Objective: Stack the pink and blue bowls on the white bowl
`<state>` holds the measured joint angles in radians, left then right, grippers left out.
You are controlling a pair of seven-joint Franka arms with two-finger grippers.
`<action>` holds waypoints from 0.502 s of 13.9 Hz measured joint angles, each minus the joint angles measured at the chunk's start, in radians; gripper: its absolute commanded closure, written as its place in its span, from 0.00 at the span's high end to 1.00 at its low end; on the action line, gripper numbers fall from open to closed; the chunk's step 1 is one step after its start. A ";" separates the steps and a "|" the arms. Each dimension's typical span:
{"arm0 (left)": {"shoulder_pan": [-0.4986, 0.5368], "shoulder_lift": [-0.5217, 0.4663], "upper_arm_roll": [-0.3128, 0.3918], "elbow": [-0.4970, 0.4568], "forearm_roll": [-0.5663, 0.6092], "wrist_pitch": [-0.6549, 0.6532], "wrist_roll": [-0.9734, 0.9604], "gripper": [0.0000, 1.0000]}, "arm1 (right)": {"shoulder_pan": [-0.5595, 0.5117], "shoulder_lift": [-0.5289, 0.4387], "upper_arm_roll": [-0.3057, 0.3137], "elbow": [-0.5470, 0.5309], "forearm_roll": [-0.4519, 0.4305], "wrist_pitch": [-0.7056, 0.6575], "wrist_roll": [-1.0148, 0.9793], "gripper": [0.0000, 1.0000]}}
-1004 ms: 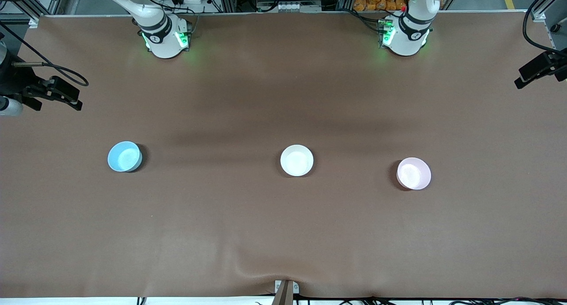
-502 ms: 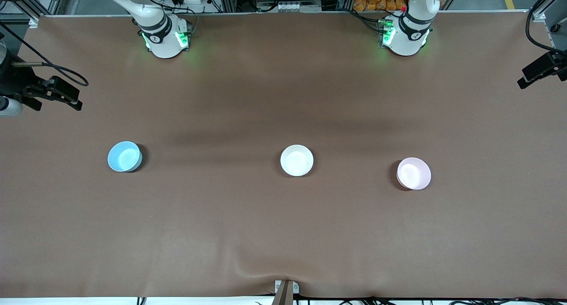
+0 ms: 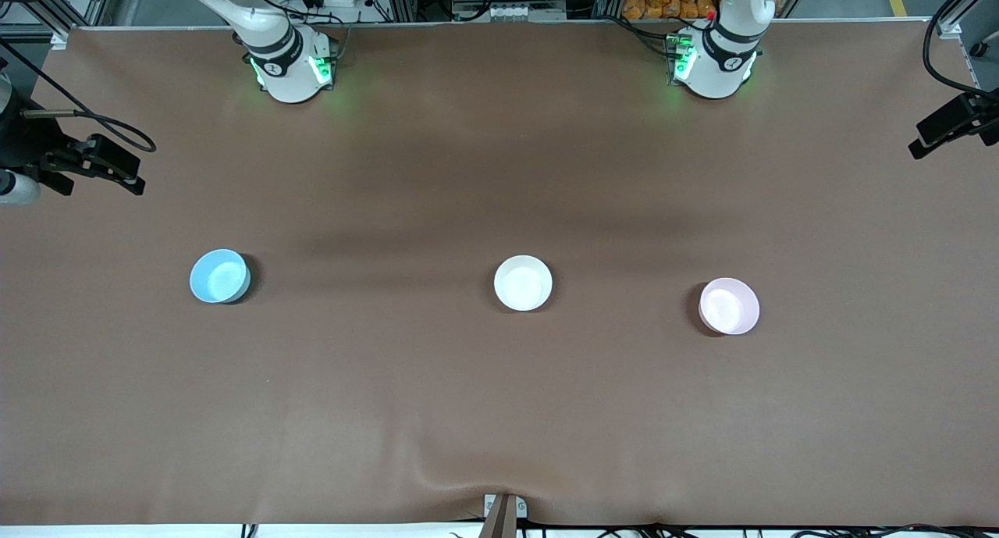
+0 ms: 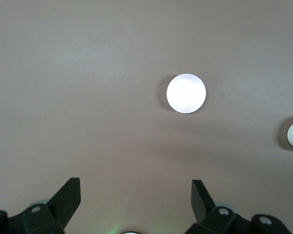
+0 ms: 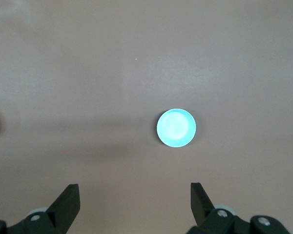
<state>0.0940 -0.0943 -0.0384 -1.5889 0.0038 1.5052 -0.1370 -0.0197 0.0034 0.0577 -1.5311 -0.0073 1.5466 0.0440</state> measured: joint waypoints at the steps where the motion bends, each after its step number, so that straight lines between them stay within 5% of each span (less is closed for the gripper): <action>1: 0.000 0.002 0.000 -0.005 0.000 0.000 0.000 1.00 | 0.000 0.000 0.000 0.000 0.000 0.000 0.000 1.00; 7: 0.000 0.101 0.000 -0.057 0.000 0.117 0.000 1.00 | 0.000 0.000 0.000 0.000 0.000 0.001 0.000 1.00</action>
<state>0.0938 0.0062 -0.0383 -1.6458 0.0037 1.6221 -0.1370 -0.0197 0.0034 0.0580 -1.5311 -0.0072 1.5479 0.0440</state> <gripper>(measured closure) 0.000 0.000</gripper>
